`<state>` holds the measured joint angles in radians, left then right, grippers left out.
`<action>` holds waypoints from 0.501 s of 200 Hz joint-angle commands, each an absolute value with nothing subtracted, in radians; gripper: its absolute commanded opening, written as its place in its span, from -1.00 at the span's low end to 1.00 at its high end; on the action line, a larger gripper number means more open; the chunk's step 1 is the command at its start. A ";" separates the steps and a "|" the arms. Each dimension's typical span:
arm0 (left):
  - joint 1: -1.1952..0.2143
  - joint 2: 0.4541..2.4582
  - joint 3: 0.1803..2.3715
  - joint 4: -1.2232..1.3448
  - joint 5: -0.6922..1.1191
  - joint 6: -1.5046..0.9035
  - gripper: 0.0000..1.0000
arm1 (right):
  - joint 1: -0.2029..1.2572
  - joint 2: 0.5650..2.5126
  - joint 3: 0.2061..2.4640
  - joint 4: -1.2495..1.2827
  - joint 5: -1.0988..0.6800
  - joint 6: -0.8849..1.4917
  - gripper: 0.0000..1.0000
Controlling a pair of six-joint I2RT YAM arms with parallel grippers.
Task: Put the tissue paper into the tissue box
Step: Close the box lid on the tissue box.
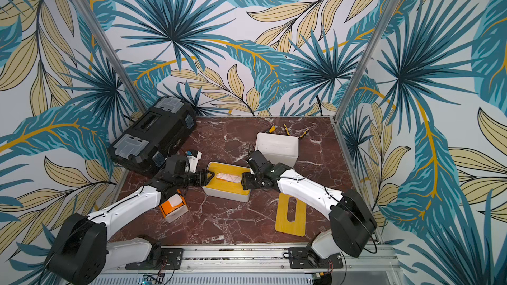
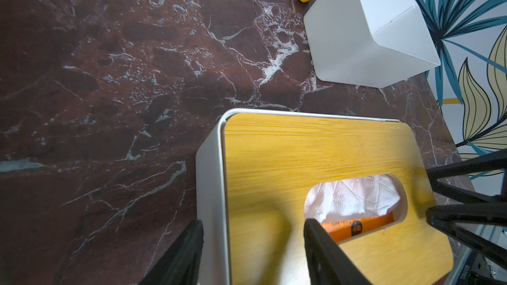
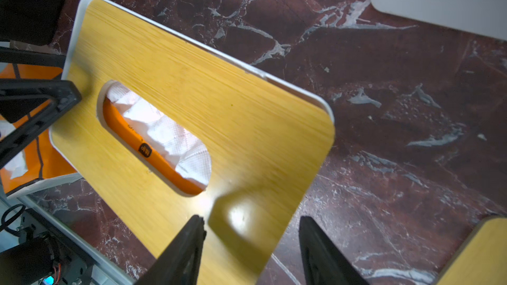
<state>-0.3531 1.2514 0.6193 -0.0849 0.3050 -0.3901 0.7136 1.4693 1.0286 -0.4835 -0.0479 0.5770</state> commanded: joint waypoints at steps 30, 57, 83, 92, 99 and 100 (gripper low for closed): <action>-0.359 1.257 0.600 -0.046 0.330 -0.385 0.30 | 0.718 1.465 0.991 -0.475 -0.107 0.638 -0.15; -0.359 1.258 0.595 -0.033 0.343 -0.390 0.31 | 0.718 1.524 0.993 -0.443 -0.120 0.641 -0.42; -0.360 1.265 0.585 -0.008 0.357 -0.393 0.33 | 0.719 1.564 0.985 -0.387 -0.136 0.643 -0.53; -0.360 1.271 0.584 -0.003 0.362 -0.393 0.34 | 0.719 1.575 0.985 -0.379 -0.137 0.639 -0.56; -0.360 1.276 0.584 -0.002 0.366 -0.393 0.34 | 0.719 1.582 0.986 -0.373 -0.135 0.634 -0.60; -0.360 1.277 0.584 -0.001 0.366 -0.393 0.34 | 0.719 1.583 0.986 -0.373 -0.134 0.634 -0.60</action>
